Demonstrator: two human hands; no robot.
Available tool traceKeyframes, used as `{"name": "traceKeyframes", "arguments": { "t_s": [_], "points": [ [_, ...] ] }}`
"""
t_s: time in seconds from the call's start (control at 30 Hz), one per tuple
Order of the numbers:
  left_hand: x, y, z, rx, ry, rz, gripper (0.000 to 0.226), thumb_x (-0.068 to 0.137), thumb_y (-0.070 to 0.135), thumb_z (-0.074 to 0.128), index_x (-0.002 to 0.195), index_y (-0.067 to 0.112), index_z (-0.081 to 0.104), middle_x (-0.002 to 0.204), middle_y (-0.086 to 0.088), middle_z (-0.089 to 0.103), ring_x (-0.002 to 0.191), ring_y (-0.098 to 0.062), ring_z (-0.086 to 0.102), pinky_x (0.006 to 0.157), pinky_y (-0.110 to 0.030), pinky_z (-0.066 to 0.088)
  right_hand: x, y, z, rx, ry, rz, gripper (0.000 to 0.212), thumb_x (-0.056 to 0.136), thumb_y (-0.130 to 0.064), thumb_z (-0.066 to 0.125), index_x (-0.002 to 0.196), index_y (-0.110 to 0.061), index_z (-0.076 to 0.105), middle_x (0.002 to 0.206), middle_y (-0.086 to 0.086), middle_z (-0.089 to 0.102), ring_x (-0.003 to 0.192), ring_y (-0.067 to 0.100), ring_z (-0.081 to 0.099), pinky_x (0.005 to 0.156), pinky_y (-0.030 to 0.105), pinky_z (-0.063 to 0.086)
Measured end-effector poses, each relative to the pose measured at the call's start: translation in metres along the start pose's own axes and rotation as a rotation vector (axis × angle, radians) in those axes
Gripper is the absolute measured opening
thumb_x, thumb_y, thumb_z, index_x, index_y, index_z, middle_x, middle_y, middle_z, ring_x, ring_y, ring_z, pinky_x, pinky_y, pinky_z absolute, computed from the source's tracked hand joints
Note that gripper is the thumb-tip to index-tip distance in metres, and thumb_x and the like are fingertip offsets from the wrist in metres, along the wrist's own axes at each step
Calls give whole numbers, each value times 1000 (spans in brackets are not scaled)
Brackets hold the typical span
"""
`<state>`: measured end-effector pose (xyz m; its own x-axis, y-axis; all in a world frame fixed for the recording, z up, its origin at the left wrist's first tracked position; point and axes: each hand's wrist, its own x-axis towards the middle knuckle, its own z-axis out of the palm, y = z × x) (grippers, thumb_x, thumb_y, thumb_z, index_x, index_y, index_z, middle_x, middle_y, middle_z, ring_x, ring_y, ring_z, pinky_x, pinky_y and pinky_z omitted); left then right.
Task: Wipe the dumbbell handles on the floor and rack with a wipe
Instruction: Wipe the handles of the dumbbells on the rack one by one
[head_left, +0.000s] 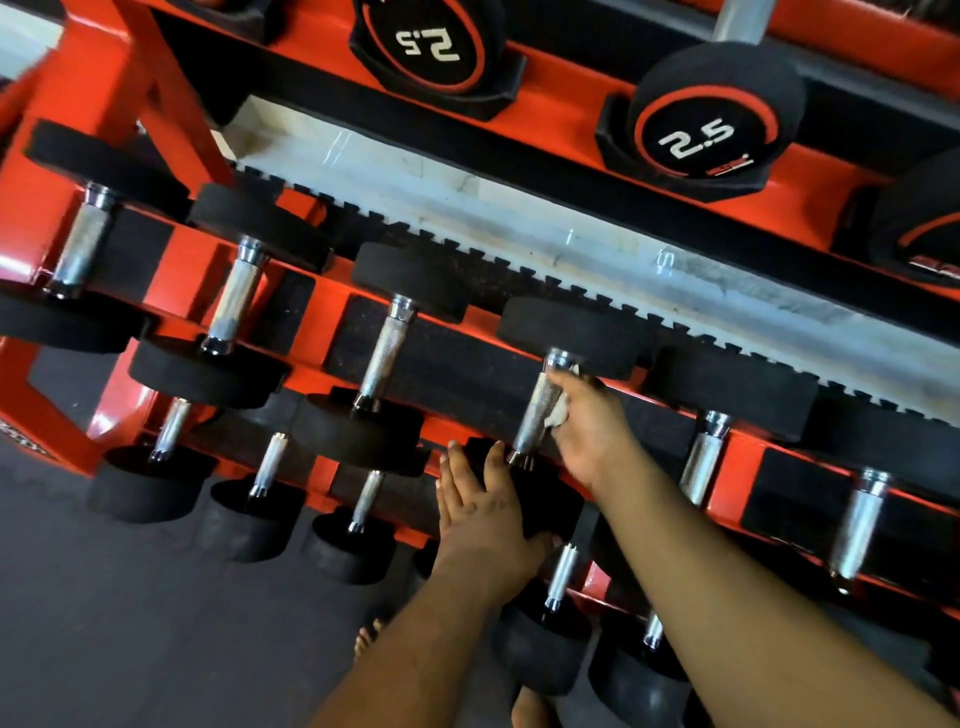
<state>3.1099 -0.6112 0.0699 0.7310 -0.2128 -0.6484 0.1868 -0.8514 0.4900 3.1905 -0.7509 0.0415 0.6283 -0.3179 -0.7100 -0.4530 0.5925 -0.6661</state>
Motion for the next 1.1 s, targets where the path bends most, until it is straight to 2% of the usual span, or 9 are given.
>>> {"name": "traceKeyframes", "arguments": {
  "t_s": [0.17, 0.3, 0.5, 0.6, 0.7, 0.87, 0.97, 1.03, 1.1],
  "points": [
    [-1, -1, -1, -13, 1, 7, 118, 83, 57, 73, 159, 23, -11, 159, -17, -36, 150, -34, -31, 125, -48, -8, 9, 6, 0, -164, -99, 117, 9, 90, -15, 72, 99, -16, 73, 87, 5, 72, 80, 20, 70, 83, 36, 54],
    [0, -2, -1, -7, -9, 8, 117, 83, 56, 73, 159, 23, -10, 160, -18, -36, 150, -35, -30, 125, -47, -8, 16, 2, 4, -19, -55, 81, 12, 89, -21, 74, 99, -14, 71, 86, 3, 71, 76, 15, 69, 77, 32, 53],
    [0, -1, 0, -4, 0, 8, 118, 81, 55, 74, 159, 24, -9, 161, -19, -33, 151, -36, -27, 125, -47, -8, -12, 30, -18, -968, -65, 122, 53, 84, -58, 72, 114, -15, 63, 108, 7, 72, 101, 26, 69, 96, 43, 54],
    [-1, 1, 0, -28, 1, -1, 120, 80, 53, 76, 159, 25, -10, 161, -19, -32, 151, -36, -26, 125, -47, -8, -28, 29, -19, -1289, 8, -3, 39, 98, -44, 58, 112, -9, 66, 112, 15, 68, 109, 33, 64, 85, 31, 47],
    [-4, 4, -7, -42, -29, -22, 121, 80, 49, 78, 160, 25, -10, 162, -20, -29, 152, -37, -24, 126, -47, -5, -47, 33, -27, -1158, 15, -116, 16, 97, -18, 59, 91, -12, 73, 94, 16, 73, 94, 32, 68, 75, 32, 49],
    [-27, -1, -25, -181, -11, -30, 116, 85, 45, 76, 162, 21, -7, 169, -13, -11, 157, -29, -3, 127, -44, 8, -107, 12, -35, -663, 34, -201, 15, 98, -11, 62, 98, -18, 75, 91, -3, 75, 87, 16, 67, 78, 28, 53],
    [-65, 1, -40, -380, 72, 3, 98, 90, 43, 73, 161, 12, 13, 165, -9, 22, 152, -23, 23, 122, -34, 22, -152, -1, -34, -477, 14, -193, 15, 97, -13, 64, 96, -23, 75, 95, -2, 78, 90, 16, 71, 82, 30, 56],
    [-92, 7, -48, -445, 95, 50, 75, 96, 39, 67, 155, 9, 31, 148, 2, 41, 142, -14, 38, 112, -21, 28, -180, -6, -28, -410, -49, -193, 15, 97, -13, 64, 103, -19, 76, 102, 3, 78, 96, 20, 72, 89, 36, 56],
    [-122, 11, -59, -546, 121, 57, 54, 98, 39, 65, 142, 11, 51, 132, 4, 58, 128, -15, 55, 107, -26, 41, -216, -14, -19, -376, -87, -208, 15, 98, -12, 63, 105, -17, 75, 102, 5, 78, 93, 17, 71, 86, 33, 56]
  ]
}}
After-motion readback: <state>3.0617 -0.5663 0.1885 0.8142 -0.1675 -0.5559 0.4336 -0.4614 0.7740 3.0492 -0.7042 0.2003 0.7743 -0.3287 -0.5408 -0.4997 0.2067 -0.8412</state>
